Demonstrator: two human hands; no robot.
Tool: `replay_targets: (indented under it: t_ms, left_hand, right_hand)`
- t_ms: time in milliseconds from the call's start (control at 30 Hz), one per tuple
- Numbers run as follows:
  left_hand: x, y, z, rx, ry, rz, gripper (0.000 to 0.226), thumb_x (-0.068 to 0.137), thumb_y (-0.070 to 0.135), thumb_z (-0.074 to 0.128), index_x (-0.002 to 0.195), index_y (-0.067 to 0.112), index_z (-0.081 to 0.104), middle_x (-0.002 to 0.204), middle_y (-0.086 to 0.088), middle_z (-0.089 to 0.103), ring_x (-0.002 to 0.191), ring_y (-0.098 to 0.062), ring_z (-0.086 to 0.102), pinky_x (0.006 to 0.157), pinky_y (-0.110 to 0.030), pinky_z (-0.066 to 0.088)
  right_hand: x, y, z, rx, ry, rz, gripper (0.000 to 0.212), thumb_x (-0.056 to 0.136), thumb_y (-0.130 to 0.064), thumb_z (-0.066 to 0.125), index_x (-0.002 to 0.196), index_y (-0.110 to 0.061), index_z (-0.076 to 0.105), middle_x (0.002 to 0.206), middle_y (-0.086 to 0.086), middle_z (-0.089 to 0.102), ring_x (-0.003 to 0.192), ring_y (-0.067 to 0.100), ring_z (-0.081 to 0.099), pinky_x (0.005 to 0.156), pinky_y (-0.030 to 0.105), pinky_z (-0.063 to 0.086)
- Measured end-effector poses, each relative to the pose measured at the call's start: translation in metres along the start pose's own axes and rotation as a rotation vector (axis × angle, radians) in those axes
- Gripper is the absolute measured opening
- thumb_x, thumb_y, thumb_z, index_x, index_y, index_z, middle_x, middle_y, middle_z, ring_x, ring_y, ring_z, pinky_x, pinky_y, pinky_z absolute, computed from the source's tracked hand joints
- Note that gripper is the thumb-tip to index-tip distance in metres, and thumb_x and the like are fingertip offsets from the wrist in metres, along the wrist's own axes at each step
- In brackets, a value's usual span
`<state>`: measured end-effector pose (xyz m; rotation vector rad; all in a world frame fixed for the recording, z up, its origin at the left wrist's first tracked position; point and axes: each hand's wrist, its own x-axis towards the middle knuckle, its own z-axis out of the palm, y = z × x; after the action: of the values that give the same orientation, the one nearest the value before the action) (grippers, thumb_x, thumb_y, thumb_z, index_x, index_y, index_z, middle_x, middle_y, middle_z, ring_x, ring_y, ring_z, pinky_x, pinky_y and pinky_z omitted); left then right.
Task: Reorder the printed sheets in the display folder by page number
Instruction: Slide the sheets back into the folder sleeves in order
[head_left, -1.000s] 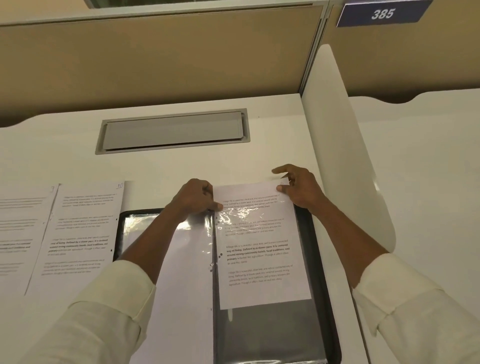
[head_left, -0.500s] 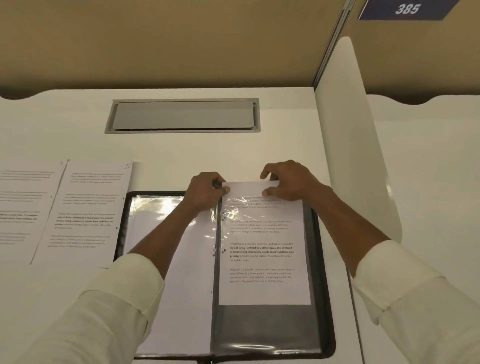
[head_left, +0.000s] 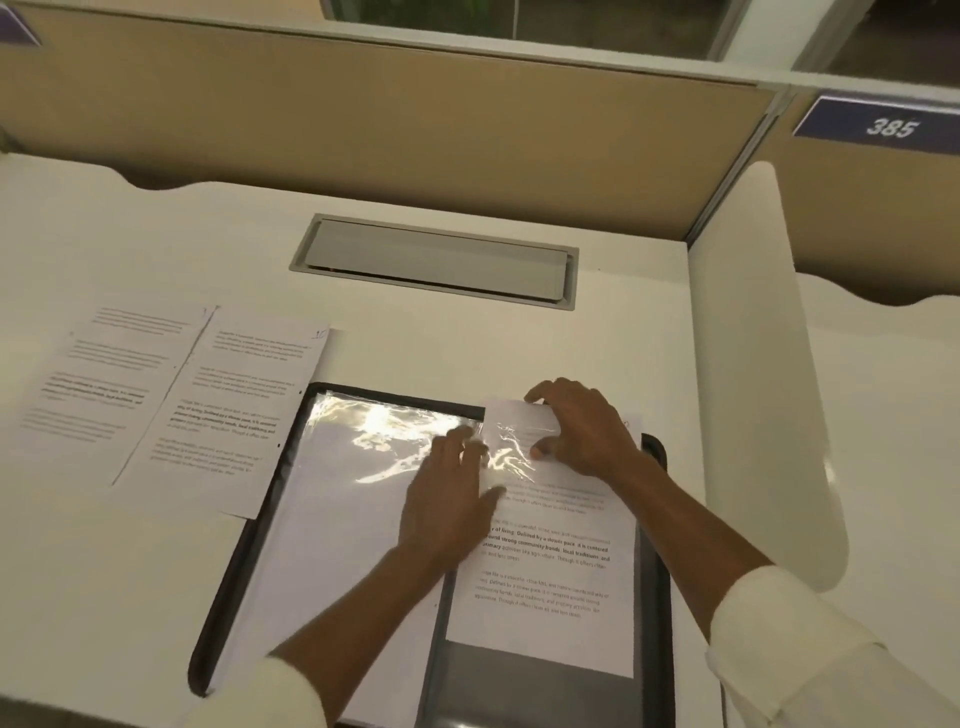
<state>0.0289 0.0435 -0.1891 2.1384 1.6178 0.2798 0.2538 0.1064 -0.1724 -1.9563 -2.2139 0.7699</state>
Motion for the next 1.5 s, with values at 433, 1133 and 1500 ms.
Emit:
replay_targets:
  t_ms: [433,1133,1500]
  left_hand:
    - [-0.097,0.0,0.035,0.07,-0.18,0.005,0.107,0.093,0.09,0.029,0.167,0.025,-0.012,0.167,0.009,-0.04,0.155,-0.01,-0.033,0.132,-0.04,0.01]
    - [-0.181,0.008,0.049,0.102,-0.096,-0.005,0.115,0.089,0.093,0.039,0.169,0.019,0.004,0.174,0.001,-0.027,0.16,-0.016,-0.022,0.128,-0.039,0.01]
    - [-0.189,0.014,0.052,0.08,-0.085,-0.037,0.113,0.089,0.093,0.036,0.168,0.027,-0.011,0.172,0.007,-0.031,0.16,-0.016,-0.022,0.128,-0.041,0.003]
  right_hand:
    - [0.01,0.011,0.005,0.211,-0.09,0.048,0.025,0.085,-0.018,0.083,0.099,-0.036,0.072,0.083,-0.015,0.073,0.081,0.005,0.067,0.077,0.034,0.054]
    - [0.011,0.002,-0.003,0.209,-0.296,0.007,0.049,0.078,-0.023,0.092,0.115,-0.033,0.063,0.086,-0.002,0.076,0.09,0.019,0.069,0.085,0.039,0.056]
    - [0.004,0.006,-0.016,0.156,-0.347,0.044,0.062,0.071,-0.024,0.097,0.122,-0.027,0.064,0.114,0.0,0.068,0.105,0.022,0.065,0.094,0.04,0.053]
